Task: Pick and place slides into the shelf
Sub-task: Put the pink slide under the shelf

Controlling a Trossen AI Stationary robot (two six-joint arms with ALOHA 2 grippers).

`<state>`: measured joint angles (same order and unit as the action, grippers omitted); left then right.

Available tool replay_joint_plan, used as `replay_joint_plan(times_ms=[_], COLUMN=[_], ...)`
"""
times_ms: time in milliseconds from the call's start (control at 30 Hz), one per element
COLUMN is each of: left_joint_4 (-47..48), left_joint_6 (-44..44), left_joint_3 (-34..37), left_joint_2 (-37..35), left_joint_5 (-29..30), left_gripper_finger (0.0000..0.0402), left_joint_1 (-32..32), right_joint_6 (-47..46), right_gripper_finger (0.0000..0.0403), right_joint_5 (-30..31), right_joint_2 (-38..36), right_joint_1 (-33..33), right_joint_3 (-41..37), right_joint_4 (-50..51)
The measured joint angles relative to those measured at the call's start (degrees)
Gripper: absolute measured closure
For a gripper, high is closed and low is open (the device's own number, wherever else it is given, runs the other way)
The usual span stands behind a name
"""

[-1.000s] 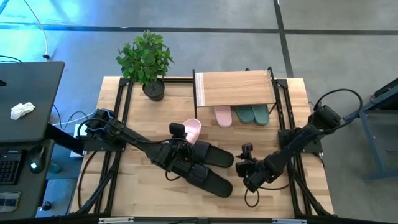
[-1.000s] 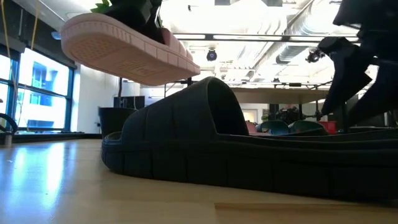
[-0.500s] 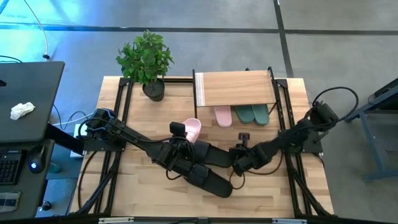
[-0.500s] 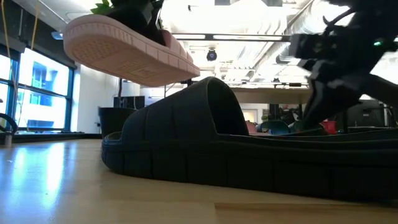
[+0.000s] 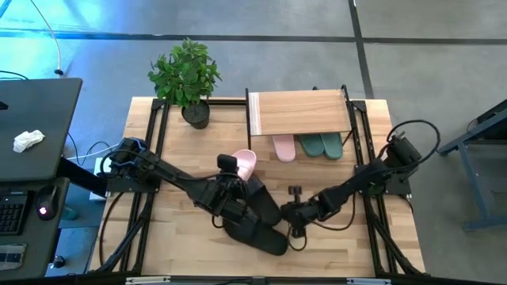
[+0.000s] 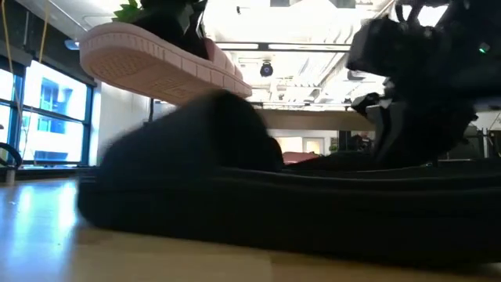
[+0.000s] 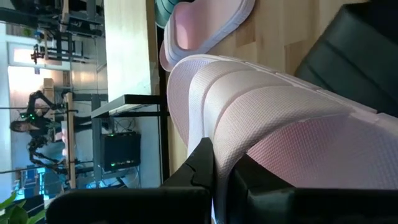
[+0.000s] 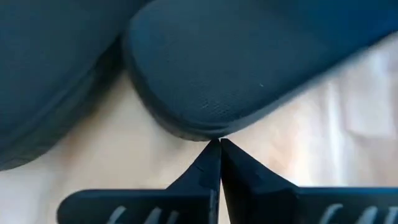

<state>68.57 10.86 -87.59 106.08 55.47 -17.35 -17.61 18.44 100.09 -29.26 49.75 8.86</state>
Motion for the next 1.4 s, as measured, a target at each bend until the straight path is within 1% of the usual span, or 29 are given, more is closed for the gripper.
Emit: replay_joint_plan(times_ms=[67,133,267,367,467,567,667,767,833,1000,1233,1267,1400], left_joint_4=[-0.06,-0.03,-0.06,-0.14,-0.21,-0.21,-0.26,-0.77,-1.47,-1.35,-1.22,-1.24,-1.33], left_joint_6=[-0.22,-0.28,-0.33,-0.33,-0.31,-0.31,-0.31,-0.35,-0.57,-0.55,-0.53,-0.52,-0.53], left_joint_3=[0.0,0.0,0.0,0.0,0.0,0.0,0.0,0.0,0.0,0.0,0.0,0.0,0.0], left_joint_2=[0.0,0.0,0.0,0.0,0.0,0.0,0.0,0.0,0.0,0.0,-0.02,-0.03,-0.11], left_joint_5=[-0.18,-0.32,-0.36,-0.42,-0.47,-0.46,-0.48,-0.64,-0.84,-0.84,-0.65,-0.66,-0.65], left_gripper_finger=[0.0401,0.0401,0.0401,0.0401,0.0401,0.0401,0.0401,0.0401,0.0401,0.0401,0.0401,0.0401,0.0401], left_joint_1=[0.35,0.64,0.62,0.58,0.6,0.62,0.59,0.58,0.58,0.6,0.89,0.88,0.88], right_joint_6=[1.09,1.61,2.68,5.74,7.2,5.96,4.73,6.22,8.51,15.44,18.81,19.36,20.68], right_gripper_finger=[0.0403,0.0403,0.0403,0.0403,0.0403,0.0403,0.0403,0.0403,0.0403,0.0403,0.0403,0.0403,0.0403], right_joint_5=[-2.08,-2.92,-1.73,-1.07,-0.38,3.41,7.69,12.83,14.11,8.03,7.96,7.11,0.01], right_joint_2=[1.8,3.8,7.6,10.07,10.68,10.17,9.89,9.86,9.86,9.86,9.86,9.86,9.86], right_joint_1=[0.04,0.03,0.29,1.01,1.45,1.48,1.46,2.66,4.82,9.68,13.67,14.04,14.99], right_joint_3=[0.01,0.1,3.37,6.97,10.2,11.97,12.37,12.09,12.09,11.39,11.16,11.15,11.13], right_joint_4=[-4.82,-8.37,-8.23,-7.6,-1.33,9.18,15.11,16.52,14.86,3.4,-1.29,-2.82,-9.42])
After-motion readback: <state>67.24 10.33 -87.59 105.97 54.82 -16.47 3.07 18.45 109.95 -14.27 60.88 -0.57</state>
